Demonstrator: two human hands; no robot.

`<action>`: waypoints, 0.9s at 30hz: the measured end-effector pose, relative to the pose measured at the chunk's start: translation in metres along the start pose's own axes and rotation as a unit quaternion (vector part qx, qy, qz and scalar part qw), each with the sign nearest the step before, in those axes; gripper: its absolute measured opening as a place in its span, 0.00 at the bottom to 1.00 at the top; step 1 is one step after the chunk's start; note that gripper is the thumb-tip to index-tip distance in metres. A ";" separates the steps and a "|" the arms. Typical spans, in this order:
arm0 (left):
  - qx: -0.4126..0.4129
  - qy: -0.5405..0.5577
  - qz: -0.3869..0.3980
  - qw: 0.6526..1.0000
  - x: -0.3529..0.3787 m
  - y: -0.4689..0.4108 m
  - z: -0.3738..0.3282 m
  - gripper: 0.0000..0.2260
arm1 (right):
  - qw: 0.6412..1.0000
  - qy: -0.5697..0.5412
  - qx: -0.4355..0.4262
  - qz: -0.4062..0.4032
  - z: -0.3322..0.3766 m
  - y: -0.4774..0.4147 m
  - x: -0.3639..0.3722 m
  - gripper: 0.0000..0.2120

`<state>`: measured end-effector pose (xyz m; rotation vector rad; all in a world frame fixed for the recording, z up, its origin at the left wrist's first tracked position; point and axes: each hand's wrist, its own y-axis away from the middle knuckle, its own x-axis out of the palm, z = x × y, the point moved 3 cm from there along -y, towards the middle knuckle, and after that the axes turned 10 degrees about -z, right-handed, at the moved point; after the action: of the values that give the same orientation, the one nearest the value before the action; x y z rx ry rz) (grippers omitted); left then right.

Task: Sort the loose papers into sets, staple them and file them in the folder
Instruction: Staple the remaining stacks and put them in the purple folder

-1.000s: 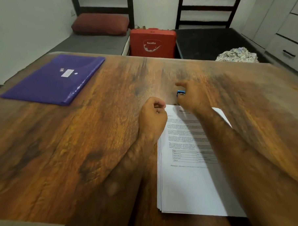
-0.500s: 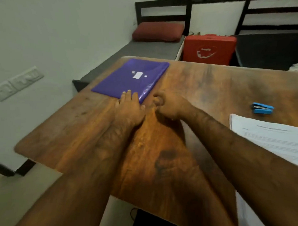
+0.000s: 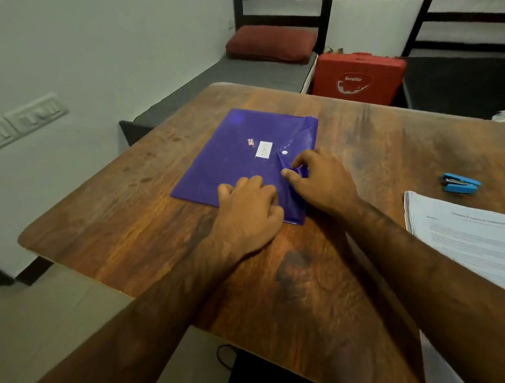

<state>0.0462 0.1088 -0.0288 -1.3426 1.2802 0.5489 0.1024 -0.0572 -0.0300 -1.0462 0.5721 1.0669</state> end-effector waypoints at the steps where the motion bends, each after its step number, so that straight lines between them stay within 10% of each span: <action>1: 0.013 -0.004 0.012 1.000 -0.004 0.001 -0.007 0.07 | 1.000 0.000 0.002 -0.012 -0.002 0.003 -0.002 0.19; 6: 0.012 0.076 0.086 0.993 -0.011 0.012 -0.029 0.12 | 1.000 0.002 -0.001 0.005 -0.008 0.015 -0.007 0.26; 11: -0.093 0.156 -0.009 0.983 -0.015 -0.001 -0.026 0.10 | 1.000 0.005 0.012 0.026 -0.010 0.040 -0.022 0.17; 23: 0.015 -0.010 -0.022 1.000 0.049 -0.003 -0.038 0.18 | 0.987 -0.089 0.136 0.015 -0.017 0.095 -0.076 0.12; 27: 0.008 -0.021 0.018 1.000 0.044 0.002 -0.042 0.30 | 0.978 -0.104 0.182 -0.025 -0.026 0.094 -0.077 0.26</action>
<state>0.0428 0.0556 -0.0583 -1.2896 1.2740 0.5890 -0.0125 -0.1040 -0.0176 -0.6181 0.5427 0.9682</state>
